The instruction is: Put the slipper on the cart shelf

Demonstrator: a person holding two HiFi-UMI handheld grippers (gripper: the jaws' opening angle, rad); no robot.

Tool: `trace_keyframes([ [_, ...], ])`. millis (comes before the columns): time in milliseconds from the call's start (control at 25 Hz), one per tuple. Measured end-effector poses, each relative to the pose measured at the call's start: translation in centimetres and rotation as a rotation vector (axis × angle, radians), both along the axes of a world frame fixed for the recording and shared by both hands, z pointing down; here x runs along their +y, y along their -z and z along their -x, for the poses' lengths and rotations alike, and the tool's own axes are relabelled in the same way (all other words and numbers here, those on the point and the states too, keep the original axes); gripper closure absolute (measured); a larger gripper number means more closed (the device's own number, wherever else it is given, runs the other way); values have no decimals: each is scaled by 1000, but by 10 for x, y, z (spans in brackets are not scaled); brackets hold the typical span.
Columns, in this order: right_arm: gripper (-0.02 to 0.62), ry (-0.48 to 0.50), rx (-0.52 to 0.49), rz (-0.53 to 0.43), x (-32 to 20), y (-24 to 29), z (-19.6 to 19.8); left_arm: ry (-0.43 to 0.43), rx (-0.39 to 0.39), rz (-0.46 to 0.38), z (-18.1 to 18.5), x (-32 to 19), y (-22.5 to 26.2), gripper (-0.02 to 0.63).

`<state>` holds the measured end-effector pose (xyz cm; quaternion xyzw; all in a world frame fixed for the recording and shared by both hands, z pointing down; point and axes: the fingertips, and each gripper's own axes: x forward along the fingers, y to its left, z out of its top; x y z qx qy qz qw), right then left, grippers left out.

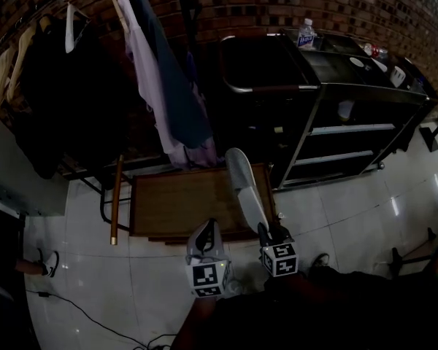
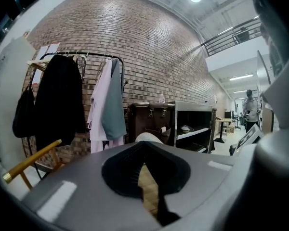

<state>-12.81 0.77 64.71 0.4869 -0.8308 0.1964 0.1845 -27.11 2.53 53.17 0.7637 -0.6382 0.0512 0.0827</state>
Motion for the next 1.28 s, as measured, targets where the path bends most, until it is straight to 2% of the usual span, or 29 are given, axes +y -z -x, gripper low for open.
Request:
trace_keyframes([
  [240, 551, 23, 52, -243, -6, 66, -2, -23, -10, -36, -12, -1, 11, 591],
  [480, 551, 12, 92, -500, -9, 149, -15, -10, -7, -71, -11, -5, 26, 591],
  [640, 549, -12, 102, -616, -9, 191, -25, -12, 27, -101, -10, -9, 45, 591],
  [760, 549, -30, 93, -657, -9, 210, -34, -24, 51, -144, -17, -10, 67, 591],
  [920, 549, -47, 87, -675, -10, 217, -41, -41, 18, -181, -24, -11, 75, 592],
  [1040, 549, -54, 89, -673, -10, 216, -45, -71, 38, -216, -35, -10, 92, 591],
  [1280, 549, -66, 112, -653, -12, 209, -59, -15, 48, -233, -37, -13, 95, 591],
])
